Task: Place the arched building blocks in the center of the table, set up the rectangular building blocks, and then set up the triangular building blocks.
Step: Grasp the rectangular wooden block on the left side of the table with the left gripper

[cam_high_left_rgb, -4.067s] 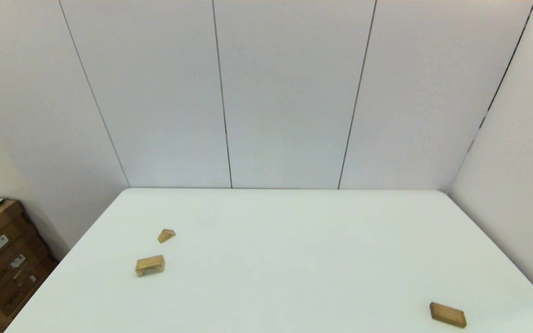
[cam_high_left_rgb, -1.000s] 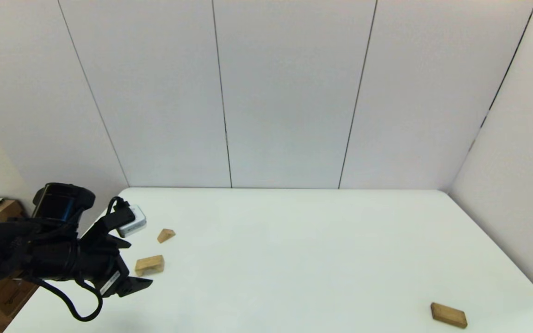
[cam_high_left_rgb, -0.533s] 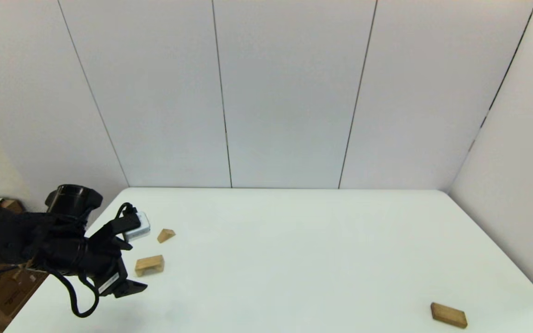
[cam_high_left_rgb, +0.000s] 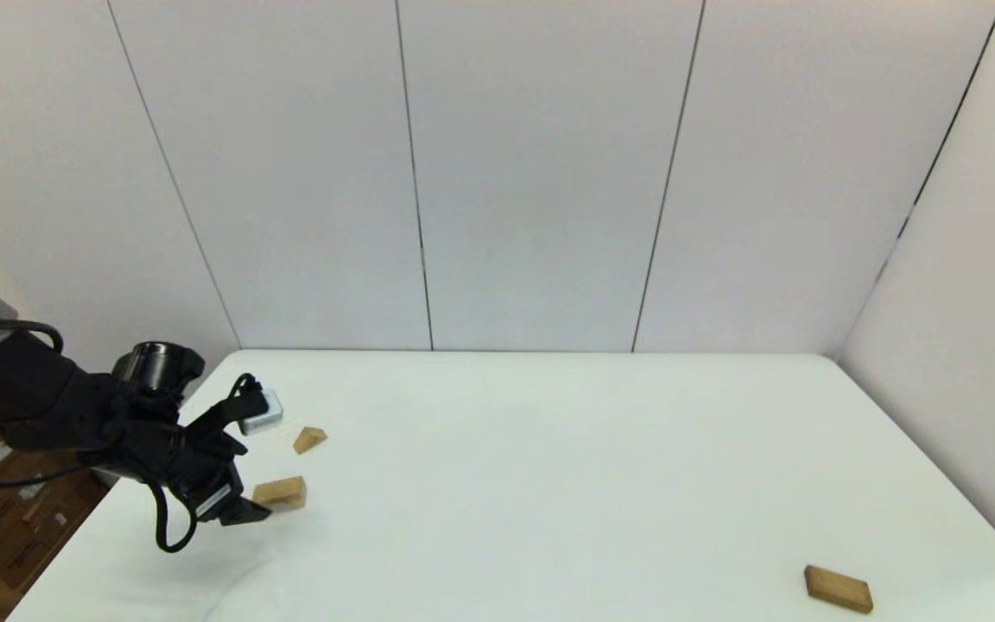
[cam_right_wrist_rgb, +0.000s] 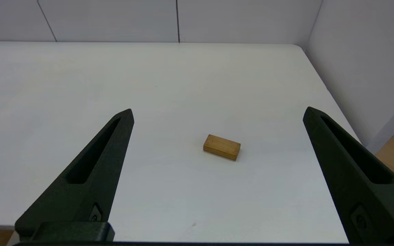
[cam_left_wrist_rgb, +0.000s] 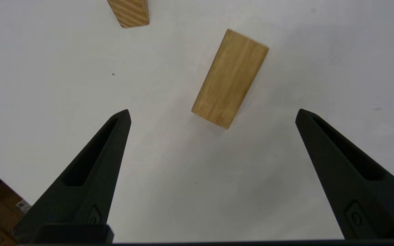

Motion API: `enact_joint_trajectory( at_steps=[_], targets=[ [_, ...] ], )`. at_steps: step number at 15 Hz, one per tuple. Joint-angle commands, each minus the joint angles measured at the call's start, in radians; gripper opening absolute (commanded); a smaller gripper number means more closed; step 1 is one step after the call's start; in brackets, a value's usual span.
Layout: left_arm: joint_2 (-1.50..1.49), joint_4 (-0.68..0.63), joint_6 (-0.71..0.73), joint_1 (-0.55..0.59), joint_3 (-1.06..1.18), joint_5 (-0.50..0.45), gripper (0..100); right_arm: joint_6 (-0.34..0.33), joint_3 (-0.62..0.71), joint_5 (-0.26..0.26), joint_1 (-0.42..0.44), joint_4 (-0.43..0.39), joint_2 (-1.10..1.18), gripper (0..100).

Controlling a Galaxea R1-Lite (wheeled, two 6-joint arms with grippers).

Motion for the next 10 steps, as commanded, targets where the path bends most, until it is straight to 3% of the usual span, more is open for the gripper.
enact_joint_trajectory(
  at_steps=[1, 10],
  targets=[
    [0.044, 0.041, 0.011, 0.004, -0.013, -0.003, 100, 0.0, 0.0, 0.0, 0.0, 0.001, 0.0, 100],
    [0.106, 0.052, 0.011, -0.004, -0.082, -0.006, 100, 0.0, 0.0, 0.0, 0.0, 0.001, 0.0, 100]
  ],
)
